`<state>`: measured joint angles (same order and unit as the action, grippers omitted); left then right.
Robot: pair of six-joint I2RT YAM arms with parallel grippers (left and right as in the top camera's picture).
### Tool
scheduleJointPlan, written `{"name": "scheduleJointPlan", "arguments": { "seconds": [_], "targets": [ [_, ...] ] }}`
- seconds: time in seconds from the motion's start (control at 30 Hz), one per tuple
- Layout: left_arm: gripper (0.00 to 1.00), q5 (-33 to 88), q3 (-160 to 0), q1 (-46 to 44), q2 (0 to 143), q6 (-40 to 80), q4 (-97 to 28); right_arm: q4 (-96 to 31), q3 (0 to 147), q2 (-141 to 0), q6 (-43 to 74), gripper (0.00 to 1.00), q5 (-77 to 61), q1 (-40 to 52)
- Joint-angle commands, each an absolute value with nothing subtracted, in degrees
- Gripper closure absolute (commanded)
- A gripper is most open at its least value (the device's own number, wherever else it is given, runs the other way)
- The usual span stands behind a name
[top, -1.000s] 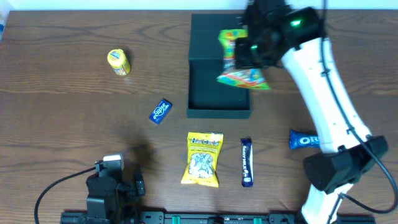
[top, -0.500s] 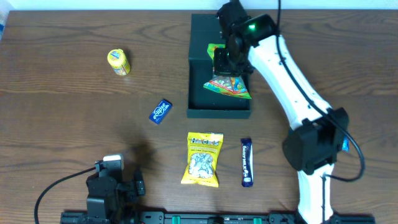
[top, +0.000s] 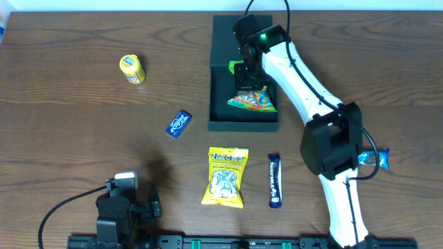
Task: Pack container
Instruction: 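Carry the Haribo bag into the black box and release it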
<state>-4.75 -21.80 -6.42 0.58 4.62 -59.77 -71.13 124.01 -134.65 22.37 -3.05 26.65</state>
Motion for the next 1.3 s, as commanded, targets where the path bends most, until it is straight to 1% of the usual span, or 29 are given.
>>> {"name": "scheduleJointPlan", "arguments": {
  "seconds": [0.0, 0.17, 0.83, 0.87, 0.9, 0.97, 1.0, 1.1, 1.23, 1.27],
  "targets": [
    [0.04, -4.86, -20.18, -6.02, 0.21, 5.76, -62.35, -71.33, 124.01, -134.50, 21.10, 0.99, -1.17, 25.89],
    [0.04, -4.86, -20.18, -6.02, 0.21, 5.76, -62.35, -71.46, 123.94, -134.50, 21.02, 0.99, 1.32, 25.80],
    [0.04, -4.86, -20.18, -6.02, 0.21, 5.76, -62.35, -73.01, 121.86, -134.54, 19.00, 0.99, 1.28, 26.35],
    [0.04, -4.86, -20.18, -6.02, 0.21, 5.76, -62.35, -73.01, 121.86, -134.54, 19.00, 0.98, 1.28, 26.35],
    [0.04, -4.86, -20.18, -6.02, 0.21, 5.76, -62.35, -73.01, 121.86, -134.54, 19.00, 0.92, 1.28, 26.35],
    [0.04, -4.86, -20.18, -6.02, 0.21, 5.76, -62.35, -73.03, 121.86, -134.54, 19.00, 0.74, 1.30, 26.35],
    [0.04, -4.86, -20.18, -6.02, 0.21, 5.76, -62.35, -73.01, 121.86, -134.54, 19.00, 0.70, 1.28, 26.35],
    [0.04, -4.86, -20.18, -6.02, 0.21, 5.76, -62.35, -72.73, 121.86, -134.54, 19.00, 0.66, 1.30, 26.35],
    [0.04, -4.86, -20.18, -6.02, 0.21, 5.76, -62.35, -72.16, 121.89, -134.39, 19.00, 0.64, 1.32, 26.33],
    [0.05, -4.86, -20.18, -6.02, 0.21, 5.76, -62.35, -72.18, 121.93, -134.06, 19.00, 0.62, 1.30, 26.33]
  ]
}}
